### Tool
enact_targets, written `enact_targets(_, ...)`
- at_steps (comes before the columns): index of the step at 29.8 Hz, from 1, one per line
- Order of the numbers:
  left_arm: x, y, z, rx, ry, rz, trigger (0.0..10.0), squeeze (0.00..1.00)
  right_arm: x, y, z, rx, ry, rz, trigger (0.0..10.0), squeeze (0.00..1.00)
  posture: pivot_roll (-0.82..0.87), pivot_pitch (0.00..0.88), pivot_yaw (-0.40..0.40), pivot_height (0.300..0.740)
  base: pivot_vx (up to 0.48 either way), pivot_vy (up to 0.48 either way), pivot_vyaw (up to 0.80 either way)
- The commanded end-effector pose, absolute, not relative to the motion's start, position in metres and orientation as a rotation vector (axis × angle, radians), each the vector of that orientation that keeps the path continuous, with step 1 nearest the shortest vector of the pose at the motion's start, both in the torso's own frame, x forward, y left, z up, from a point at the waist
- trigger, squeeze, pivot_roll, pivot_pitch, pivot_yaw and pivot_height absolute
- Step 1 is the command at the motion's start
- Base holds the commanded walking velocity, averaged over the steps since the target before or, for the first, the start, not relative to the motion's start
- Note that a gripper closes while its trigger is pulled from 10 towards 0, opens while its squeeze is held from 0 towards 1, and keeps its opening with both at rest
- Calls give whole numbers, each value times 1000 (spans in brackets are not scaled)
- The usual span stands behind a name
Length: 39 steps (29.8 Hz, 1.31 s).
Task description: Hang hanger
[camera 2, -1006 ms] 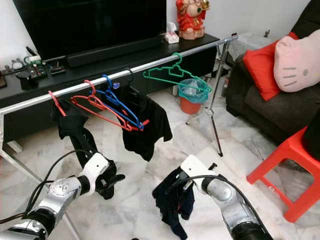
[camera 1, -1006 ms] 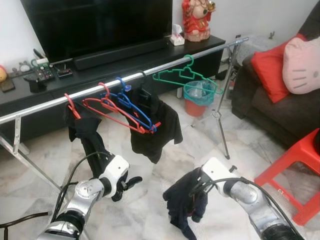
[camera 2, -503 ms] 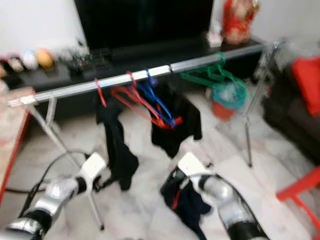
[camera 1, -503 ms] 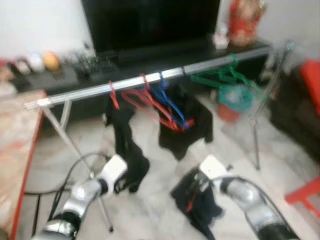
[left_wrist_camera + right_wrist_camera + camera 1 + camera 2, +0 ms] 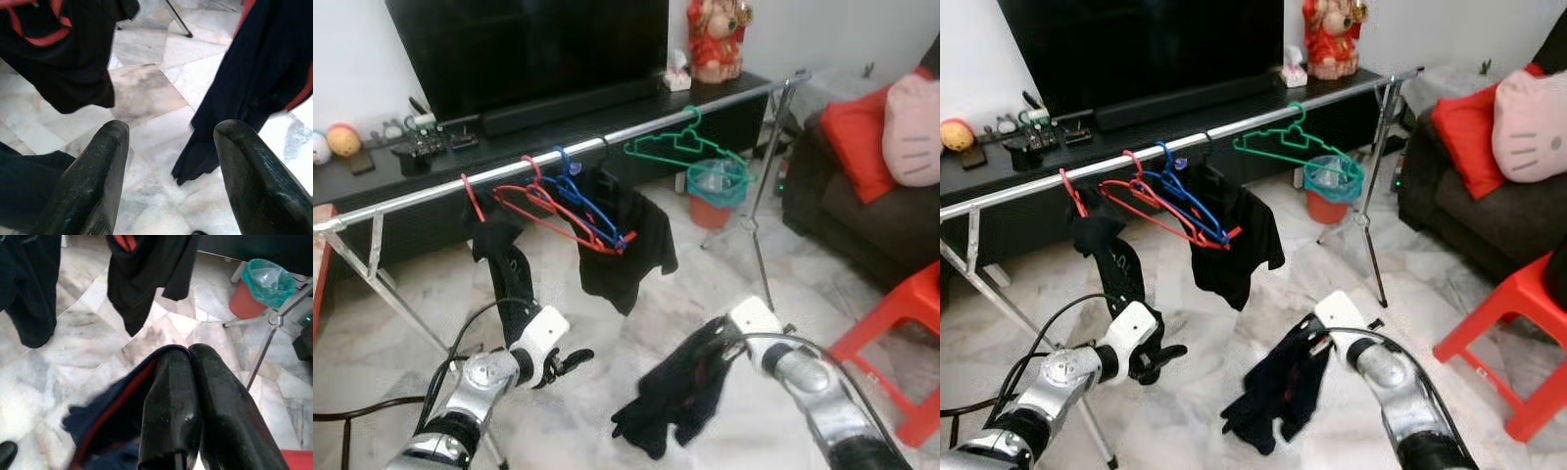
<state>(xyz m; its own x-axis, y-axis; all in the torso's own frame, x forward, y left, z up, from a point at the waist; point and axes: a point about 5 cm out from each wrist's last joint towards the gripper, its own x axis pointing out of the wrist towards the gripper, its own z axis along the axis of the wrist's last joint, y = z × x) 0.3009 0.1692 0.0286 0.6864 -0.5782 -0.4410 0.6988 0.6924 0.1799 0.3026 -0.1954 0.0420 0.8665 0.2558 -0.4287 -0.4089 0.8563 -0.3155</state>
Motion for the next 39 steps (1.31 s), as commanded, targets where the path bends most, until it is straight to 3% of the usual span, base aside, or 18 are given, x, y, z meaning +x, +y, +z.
enact_targets(1,301,169,29,362,368,-735,10000,0,305,-195,45,-396,372,348,10000,0,-11,9,64,740,0,-322,-769)
enact_targets(15,302,168,29,365,372,-733,10000,0,306,-188,46,-386,353,374,10000,0,-11,8,61,740,0,-313,-55)
enact_targets(19,303,169,29,361,375,-717,10000,0,306,-188,48,-398,345,381,10000,4,-11,9,60,740,0,0,0)
enact_targets(23,302,168,28,357,378,-718,10000,0,304,-186,46,-417,344,411,10000,78,-12,10,59,740,0,0,705)
enact_targets(31,301,168,27,355,382,-723,10000,0,301,-180,44,-405,354,458,10000,71,-11,11,58,740,0,0,737)
enact_targets(39,300,166,27,326,397,-764,10000,0,302,-177,42,-395,371,472,10000,12,-9,9,60,740,0,0,0)
